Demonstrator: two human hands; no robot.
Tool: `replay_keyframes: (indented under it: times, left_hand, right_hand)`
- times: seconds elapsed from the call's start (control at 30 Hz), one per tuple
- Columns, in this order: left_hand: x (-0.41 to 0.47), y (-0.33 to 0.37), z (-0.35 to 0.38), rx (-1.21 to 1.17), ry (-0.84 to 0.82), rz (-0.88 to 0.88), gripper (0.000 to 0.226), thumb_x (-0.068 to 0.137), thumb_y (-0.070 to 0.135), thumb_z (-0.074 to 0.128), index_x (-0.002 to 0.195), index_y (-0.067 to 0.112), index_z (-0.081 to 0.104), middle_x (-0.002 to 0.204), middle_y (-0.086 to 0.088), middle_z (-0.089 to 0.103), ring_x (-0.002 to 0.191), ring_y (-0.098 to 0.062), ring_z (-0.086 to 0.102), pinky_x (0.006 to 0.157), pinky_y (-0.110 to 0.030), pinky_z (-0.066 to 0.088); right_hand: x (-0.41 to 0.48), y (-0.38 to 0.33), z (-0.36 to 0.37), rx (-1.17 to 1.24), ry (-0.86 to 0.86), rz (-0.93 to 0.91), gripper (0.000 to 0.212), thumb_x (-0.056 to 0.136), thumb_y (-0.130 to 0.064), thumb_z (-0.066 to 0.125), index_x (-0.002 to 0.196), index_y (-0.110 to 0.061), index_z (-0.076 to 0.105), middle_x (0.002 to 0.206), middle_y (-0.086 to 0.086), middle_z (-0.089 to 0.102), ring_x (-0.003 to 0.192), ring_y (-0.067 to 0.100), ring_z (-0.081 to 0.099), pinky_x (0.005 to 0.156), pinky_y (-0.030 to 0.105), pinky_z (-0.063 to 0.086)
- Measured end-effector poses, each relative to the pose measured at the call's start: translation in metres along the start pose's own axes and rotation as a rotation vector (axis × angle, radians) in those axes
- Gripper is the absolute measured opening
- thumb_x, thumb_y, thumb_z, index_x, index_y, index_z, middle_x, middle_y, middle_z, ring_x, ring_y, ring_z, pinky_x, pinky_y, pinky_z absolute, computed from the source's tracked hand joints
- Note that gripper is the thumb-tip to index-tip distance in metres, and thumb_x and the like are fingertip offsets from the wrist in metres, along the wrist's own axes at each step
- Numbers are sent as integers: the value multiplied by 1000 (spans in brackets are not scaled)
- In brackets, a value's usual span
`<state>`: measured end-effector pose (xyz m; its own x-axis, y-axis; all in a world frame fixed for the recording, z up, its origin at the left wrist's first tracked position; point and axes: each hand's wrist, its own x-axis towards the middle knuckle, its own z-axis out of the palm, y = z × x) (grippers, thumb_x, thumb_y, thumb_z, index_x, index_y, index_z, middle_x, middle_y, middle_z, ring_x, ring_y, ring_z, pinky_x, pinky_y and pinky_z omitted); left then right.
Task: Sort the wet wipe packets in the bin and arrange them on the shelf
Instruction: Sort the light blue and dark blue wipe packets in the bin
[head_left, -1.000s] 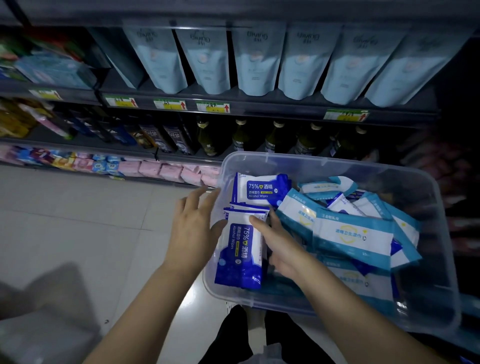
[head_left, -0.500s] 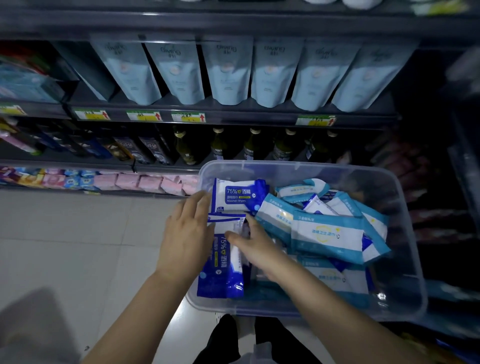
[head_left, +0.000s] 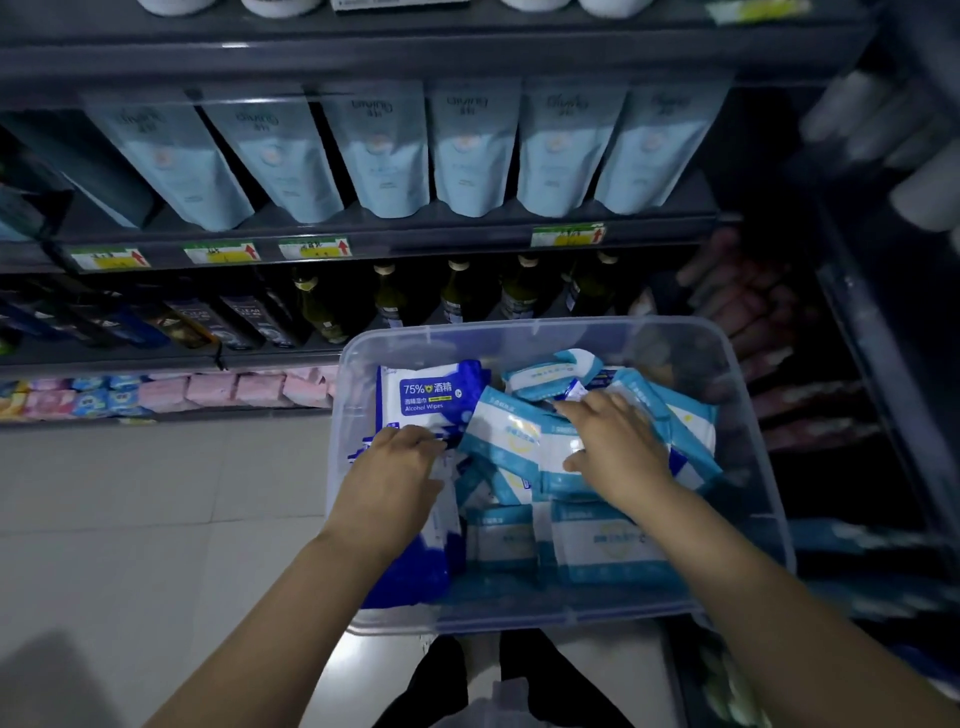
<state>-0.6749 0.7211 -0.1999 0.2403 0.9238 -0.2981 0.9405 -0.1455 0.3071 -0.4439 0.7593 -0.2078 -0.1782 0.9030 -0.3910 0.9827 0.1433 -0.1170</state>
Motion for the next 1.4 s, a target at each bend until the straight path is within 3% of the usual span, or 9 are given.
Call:
replay_keyframes:
  times: [0.2, 0.37, 0.57, 0.77, 0.87, 1.03, 1.13, 1.27, 1.4]
  left_hand:
    - [1, -4, 1, -77, 15, -14, 46, 91, 22, 60, 135, 15, 50, 135, -1, 52, 123, -22, 41, 100, -29, 38]
    - [-1, -6, 0, -161, 110, -32, 40, 87, 17, 65, 127, 11, 59, 124, -7, 60, 115, -27, 49, 93, -36, 45]
    - [-5, -7, -7, -236, 206, -24, 35, 88, 16, 65, 122, 9, 62, 120, -8, 63, 113, -27, 52, 94, -32, 43]
    - [-6, -2, -16, -444, 269, -52, 33, 88, 15, 65, 121, 13, 63, 119, 1, 62, 111, -16, 55, 95, -19, 37]
    - [-4, 8, -22, -645, 248, -138, 36, 90, 16, 62, 126, 19, 59, 116, 13, 56, 108, -6, 53, 93, -16, 40]
    - [6, 23, -23, -857, 145, -210, 42, 90, 14, 62, 131, 19, 52, 109, 9, 61, 108, -7, 56, 73, 0, 42]
    - [11, 31, -22, -925, 100, -229, 52, 89, 22, 64, 137, 20, 44, 114, 8, 58, 110, -9, 55, 73, -6, 44]
    - [15, 47, -23, -1190, -48, -198, 69, 82, 40, 67, 141, 24, 34, 129, 10, 52, 118, -9, 52, 92, -26, 47]
    - [18, 65, -19, -1321, 19, -125, 48, 84, 28, 68, 126, 17, 46, 115, 1, 65, 101, -10, 65, 85, -32, 55]
  right_hand:
    - [-9, 14, -9, 20, 52, 122, 52, 83, -37, 66, 128, -16, 51, 123, 6, 50, 120, 25, 42, 96, 36, 36]
    - [4, -9, -17, 301, 74, -38, 31, 83, -27, 68, 104, -7, 57, 122, 5, 46, 115, 24, 44, 92, 32, 37]
    - [24, -46, 4, 102, -69, -160, 36, 90, -30, 60, 116, -7, 49, 121, 10, 51, 113, 27, 48, 85, 36, 40]
    - [29, -35, 4, 351, -14, 23, 30, 84, -30, 67, 101, -8, 55, 104, 12, 61, 97, 28, 54, 69, 31, 35]
    - [24, -26, -1, 579, 13, 72, 24, 82, -27, 70, 93, -12, 54, 97, 6, 60, 93, 26, 55, 74, 35, 41]
    - [13, -11, -10, 738, 146, 207, 23, 81, -18, 72, 80, -15, 49, 80, -3, 56, 83, 20, 55, 69, 30, 41]
    - [9, -4, -21, 934, 184, 234, 24, 79, -13, 73, 73, -19, 50, 79, -2, 58, 78, 18, 55, 70, 28, 42]
    - [-8, -18, -46, 1380, 196, 153, 15, 83, -8, 68, 80, -16, 55, 89, 4, 66, 82, 18, 63, 76, 37, 52]
    - [-16, -32, -45, 1418, 176, 120, 14, 85, -24, 66, 86, -17, 54, 98, 9, 62, 89, 18, 59, 83, 41, 50]
